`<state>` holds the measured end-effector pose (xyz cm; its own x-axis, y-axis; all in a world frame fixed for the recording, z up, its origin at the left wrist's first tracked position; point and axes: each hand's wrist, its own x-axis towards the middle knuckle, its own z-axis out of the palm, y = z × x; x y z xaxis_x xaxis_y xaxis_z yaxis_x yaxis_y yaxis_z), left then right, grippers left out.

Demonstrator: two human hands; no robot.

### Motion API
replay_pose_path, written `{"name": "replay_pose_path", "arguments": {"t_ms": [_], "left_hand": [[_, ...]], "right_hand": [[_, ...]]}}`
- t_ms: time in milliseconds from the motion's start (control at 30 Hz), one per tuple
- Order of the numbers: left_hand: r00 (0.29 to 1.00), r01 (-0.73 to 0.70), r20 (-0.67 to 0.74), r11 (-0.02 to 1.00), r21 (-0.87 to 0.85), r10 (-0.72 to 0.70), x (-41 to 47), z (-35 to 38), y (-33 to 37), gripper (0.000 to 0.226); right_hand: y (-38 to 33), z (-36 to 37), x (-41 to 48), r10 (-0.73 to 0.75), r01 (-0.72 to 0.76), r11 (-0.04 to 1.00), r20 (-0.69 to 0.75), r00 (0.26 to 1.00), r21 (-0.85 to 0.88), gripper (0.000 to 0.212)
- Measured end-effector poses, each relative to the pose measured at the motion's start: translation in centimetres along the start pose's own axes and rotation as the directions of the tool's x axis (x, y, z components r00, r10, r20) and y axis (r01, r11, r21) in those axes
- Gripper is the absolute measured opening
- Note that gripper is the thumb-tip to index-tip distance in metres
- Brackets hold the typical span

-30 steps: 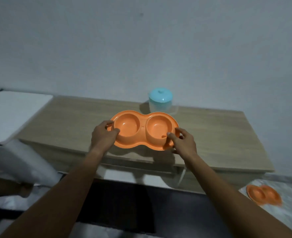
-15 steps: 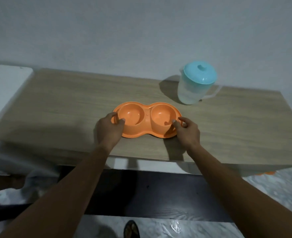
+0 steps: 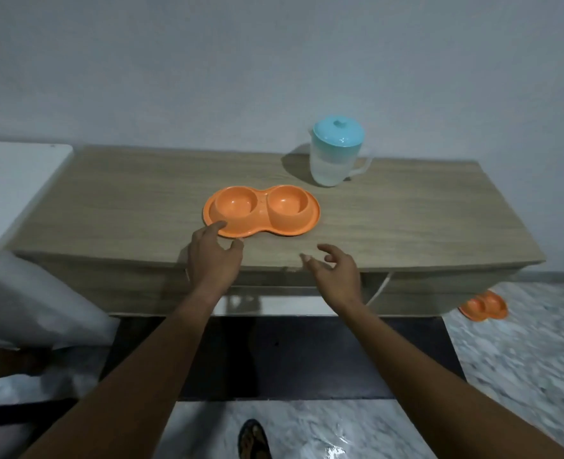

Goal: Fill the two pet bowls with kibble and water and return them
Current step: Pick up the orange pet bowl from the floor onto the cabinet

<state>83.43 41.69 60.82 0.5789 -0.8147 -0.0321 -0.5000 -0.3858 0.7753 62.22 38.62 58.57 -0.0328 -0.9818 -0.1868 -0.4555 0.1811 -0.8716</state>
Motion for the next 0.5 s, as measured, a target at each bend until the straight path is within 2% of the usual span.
{"name": "replay_pose_path", "arguments": {"t_ms": [133,233,367,500], "left_hand": [[1.000,-0.024,0.013,0.999,-0.038,0.024,-5.2,-0.2,-1.1,0.042],[0.999,-0.035,0.004,0.999,-0.035,0.035,-7.3,0.3,-3.1,0.037],[0.992,0.069,0.105,0.998,0.005,-0.069,-7.4,2.5,-8.6,0.034],[0.984,0.159,0.077,0.987,0.003,-0.159,-4.5,5.9,-14.0,0.040]], "right_hand": [[1.8,-0.7,-4.0,-0.023,0.025,0.999,0.051,0.998,-0.038,0.040],[4.0,0.3,-5.1,0.025,-0.022,0.999,0.081,0.996,-0.047,0.037],[7.9,4.4,-4.4,0.089,-0.073,0.991,0.147,0.985,-0.110,0.041],[11.1,10.0,-1.0,0.084,-0.061,0.987,0.154,0.985,-0.149,0.044]]}}
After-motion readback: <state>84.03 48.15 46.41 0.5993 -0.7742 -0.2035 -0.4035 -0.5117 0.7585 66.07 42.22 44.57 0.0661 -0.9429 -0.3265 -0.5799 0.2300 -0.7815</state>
